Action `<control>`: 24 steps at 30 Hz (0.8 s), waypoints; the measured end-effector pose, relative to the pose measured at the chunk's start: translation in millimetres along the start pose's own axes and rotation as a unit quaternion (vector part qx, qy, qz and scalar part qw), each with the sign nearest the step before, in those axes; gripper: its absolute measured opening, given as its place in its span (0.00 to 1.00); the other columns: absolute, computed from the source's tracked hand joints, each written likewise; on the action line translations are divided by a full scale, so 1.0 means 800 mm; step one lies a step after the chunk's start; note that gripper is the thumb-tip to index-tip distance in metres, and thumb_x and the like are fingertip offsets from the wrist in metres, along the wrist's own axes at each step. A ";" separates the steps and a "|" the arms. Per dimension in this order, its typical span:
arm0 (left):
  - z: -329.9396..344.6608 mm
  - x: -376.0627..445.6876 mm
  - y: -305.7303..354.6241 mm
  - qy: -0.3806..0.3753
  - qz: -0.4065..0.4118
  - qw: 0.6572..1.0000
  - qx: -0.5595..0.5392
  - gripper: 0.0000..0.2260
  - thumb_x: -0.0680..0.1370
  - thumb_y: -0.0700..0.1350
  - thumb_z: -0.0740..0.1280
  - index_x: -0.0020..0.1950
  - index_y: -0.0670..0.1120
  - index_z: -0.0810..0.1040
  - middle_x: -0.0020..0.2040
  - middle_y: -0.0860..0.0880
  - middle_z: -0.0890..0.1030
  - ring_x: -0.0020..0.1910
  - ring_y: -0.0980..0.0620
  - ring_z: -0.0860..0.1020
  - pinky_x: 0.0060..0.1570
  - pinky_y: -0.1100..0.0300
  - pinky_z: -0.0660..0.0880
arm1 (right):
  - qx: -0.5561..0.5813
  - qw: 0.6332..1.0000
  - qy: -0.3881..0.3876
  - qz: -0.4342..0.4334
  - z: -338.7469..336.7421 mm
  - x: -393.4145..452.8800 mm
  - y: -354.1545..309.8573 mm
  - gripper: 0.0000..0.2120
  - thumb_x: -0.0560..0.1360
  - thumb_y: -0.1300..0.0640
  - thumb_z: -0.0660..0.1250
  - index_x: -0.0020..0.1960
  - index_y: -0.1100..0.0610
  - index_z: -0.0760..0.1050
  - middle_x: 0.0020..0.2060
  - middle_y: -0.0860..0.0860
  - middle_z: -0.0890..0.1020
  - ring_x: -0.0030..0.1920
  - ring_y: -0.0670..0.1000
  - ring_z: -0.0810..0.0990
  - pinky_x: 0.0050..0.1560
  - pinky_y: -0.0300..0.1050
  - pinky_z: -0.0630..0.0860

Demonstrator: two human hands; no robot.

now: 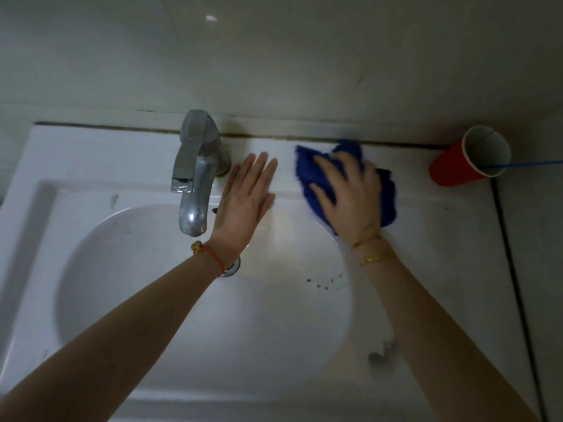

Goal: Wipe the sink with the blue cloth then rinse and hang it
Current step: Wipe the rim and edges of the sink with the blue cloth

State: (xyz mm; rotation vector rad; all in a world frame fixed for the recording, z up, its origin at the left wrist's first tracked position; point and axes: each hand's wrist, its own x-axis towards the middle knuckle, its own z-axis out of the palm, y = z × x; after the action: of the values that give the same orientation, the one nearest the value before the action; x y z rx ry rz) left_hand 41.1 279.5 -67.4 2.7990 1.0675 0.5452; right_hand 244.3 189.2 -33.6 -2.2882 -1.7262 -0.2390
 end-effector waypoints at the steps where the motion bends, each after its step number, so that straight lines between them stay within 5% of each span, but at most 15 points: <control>1: 0.000 0.000 0.000 0.003 -0.001 1.000 0.001 0.24 0.85 0.48 0.58 0.80 0.43 0.59 0.80 0.42 0.61 0.79 0.43 0.58 0.78 0.45 0.57 | -0.012 0.999 0.012 0.040 -0.004 -0.004 0.022 0.22 0.77 0.44 0.62 0.67 0.51 0.72 0.64 0.57 0.75 0.53 0.64 0.73 0.50 0.53 0.70; 5: 0.000 0.000 0.001 0.008 -0.002 1.000 0.000 0.25 0.85 0.47 0.59 0.80 0.44 0.58 0.80 0.43 0.61 0.79 0.43 0.58 0.77 0.44 0.58 | -0.027 0.979 0.050 0.194 -0.010 -0.001 0.031 0.21 0.76 0.45 0.62 0.65 0.52 0.74 0.63 0.58 0.75 0.53 0.64 0.74 0.49 0.53 0.70; 9: 0.000 0.000 0.001 0.003 -0.003 1.000 -0.004 0.24 0.84 0.47 0.59 0.80 0.43 0.59 0.79 0.42 0.62 0.79 0.42 0.59 0.77 0.43 0.58 | 0.012 0.998 0.024 0.052 0.005 0.010 -0.048 0.21 0.75 0.48 0.62 0.67 0.52 0.73 0.64 0.57 0.75 0.56 0.64 0.73 0.52 0.55 0.70; 12: 0.000 0.001 0.000 0.004 -0.003 1.000 -0.010 0.24 0.84 0.47 0.58 0.79 0.43 0.60 0.79 0.42 0.62 0.79 0.42 0.59 0.77 0.43 0.58 | 0.027 1.000 0.009 -0.004 0.003 0.007 -0.023 0.21 0.75 0.48 0.64 0.67 0.52 0.72 0.64 0.56 0.74 0.56 0.64 0.72 0.53 0.55 0.71; 16: -0.002 0.000 0.002 0.006 -0.001 1.000 0.003 0.24 0.85 0.48 0.57 0.79 0.44 0.58 0.79 0.42 0.62 0.79 0.43 0.60 0.76 0.43 0.60 | -0.007 0.990 0.032 0.138 -0.014 -0.010 0.056 0.22 0.76 0.45 0.62 0.66 0.53 0.73 0.64 0.59 0.74 0.52 0.64 0.74 0.49 0.53 0.70; 19: -0.001 0.001 0.002 0.010 -0.001 1.000 0.003 0.24 0.85 0.48 0.57 0.79 0.43 0.58 0.79 0.42 0.62 0.79 0.43 0.60 0.76 0.43 0.60 | -0.030 0.974 0.051 0.219 -0.013 0.000 0.035 0.22 0.75 0.45 0.61 0.66 0.53 0.74 0.64 0.59 0.74 0.51 0.63 0.74 0.48 0.52 0.69; 24: 0.001 0.000 0.000 0.002 -0.004 1.000 -0.011 0.24 0.85 0.49 0.56 0.79 0.43 0.59 0.79 0.42 0.62 0.79 0.42 0.59 0.77 0.43 0.59 | 0.020 1.000 0.012 0.015 0.004 0.015 -0.049 0.21 0.75 0.48 0.64 0.67 0.52 0.73 0.63 0.56 0.75 0.56 0.63 0.73 0.52 0.54 0.70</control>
State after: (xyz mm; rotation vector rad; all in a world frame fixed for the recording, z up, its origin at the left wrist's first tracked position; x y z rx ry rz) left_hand 41.5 279.6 -68.0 2.7749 1.0669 0.5569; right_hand 210.4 211.4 -29.0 -2.2720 -1.6686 -0.2231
